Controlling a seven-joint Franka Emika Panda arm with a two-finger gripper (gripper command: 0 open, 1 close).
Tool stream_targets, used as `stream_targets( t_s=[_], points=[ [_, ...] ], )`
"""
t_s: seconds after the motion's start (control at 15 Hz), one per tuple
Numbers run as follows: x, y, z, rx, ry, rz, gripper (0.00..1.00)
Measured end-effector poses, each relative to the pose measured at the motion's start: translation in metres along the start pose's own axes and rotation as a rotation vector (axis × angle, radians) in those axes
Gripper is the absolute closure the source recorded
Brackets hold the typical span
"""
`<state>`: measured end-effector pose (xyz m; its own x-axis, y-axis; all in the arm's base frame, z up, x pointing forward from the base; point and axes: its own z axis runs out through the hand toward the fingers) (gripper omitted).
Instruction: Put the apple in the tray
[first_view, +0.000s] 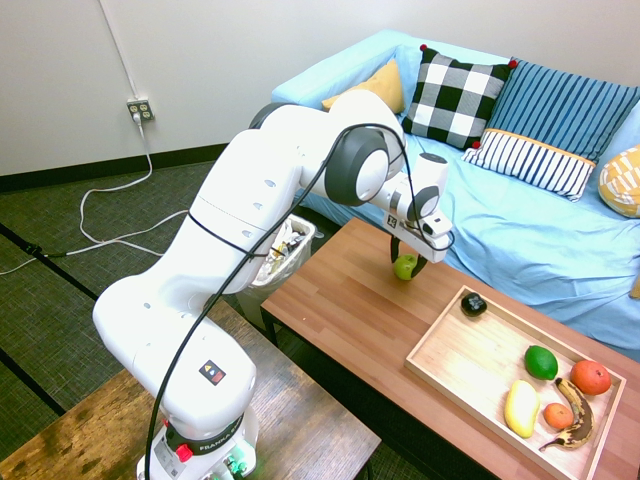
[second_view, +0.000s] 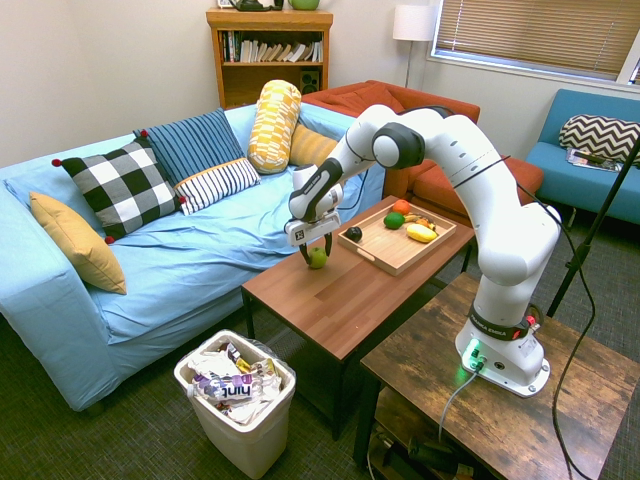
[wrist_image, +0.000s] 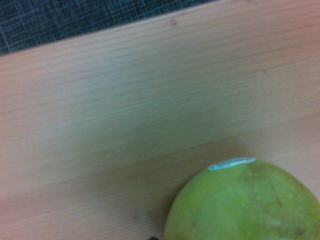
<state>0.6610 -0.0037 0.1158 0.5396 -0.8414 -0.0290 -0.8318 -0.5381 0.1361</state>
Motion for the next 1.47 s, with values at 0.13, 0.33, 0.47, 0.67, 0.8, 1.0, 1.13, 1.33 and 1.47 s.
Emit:
stream_targets(
  t_s=[0.13, 0.33, 0.47, 0.67, 0.8, 1.0, 1.13, 1.33, 1.47],
  points=[
    [0.001, 0.0, 0.0, 0.004, -0.005, 0.0, 1.0],
    [0.006, 0.002, -0.009, 0.028, -0.02, 0.002, 1.0],
    [0.019, 0.01, -0.038, 0.064, 0.0, 0.008, 1.0],
    [0.038, 0.049, -0.101, 0.111, 0.052, 0.04, 1.0],
    [0.052, 0.091, -0.132, 0.125, 0.094, 0.081, 1.0],
    [0.081, 0.169, -0.14, 0.134, 0.125, 0.178, 1.0],
    [0.106, 0.218, -0.128, 0.13, 0.129, 0.231, 1.0],
    [0.139, 0.268, -0.105, 0.113, 0.125, 0.274, 1.0],
    [0.149, 0.282, -0.08, 0.099, 0.107, 0.282, 1.0]
  ],
)
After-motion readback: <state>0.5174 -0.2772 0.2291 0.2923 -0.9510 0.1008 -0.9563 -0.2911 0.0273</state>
